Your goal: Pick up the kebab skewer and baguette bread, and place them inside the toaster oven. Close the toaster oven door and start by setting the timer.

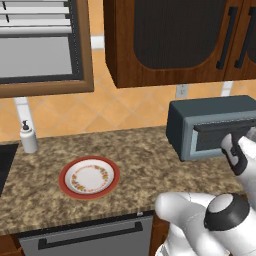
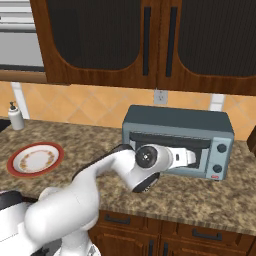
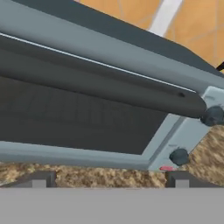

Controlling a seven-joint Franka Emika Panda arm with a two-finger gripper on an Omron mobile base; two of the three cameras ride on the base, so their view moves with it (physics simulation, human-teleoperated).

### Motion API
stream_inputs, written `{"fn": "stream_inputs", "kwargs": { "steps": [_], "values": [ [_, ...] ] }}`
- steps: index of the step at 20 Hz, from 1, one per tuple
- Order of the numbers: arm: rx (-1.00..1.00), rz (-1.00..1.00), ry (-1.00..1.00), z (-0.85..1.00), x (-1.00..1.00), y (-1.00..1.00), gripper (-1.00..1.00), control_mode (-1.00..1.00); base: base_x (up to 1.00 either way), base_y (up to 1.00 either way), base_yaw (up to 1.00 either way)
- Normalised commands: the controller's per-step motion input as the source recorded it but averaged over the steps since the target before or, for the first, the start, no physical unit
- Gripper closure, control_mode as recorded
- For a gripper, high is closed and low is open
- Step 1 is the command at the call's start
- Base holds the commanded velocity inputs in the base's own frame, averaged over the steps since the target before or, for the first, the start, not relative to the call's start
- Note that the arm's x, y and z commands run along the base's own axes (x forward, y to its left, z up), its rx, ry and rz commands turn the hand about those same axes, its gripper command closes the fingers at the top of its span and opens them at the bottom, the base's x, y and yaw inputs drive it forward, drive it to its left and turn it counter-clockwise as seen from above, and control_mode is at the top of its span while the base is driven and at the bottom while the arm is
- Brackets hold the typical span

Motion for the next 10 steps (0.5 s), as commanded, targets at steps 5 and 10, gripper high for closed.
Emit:
{"fn": "stream_inputs", "kwargs": {
  "steps": [5,10],
  "values": [
    [0.22,-0.09,0.04,0.34,-0.19,-0.84,-1.00,-1.00,0.00,0.00,0.00],
    [0.26,-0.01,0.01,0.00,-0.27,-0.39,-1.00,-1.00,0.00,0.00,0.00]
  ]
}}
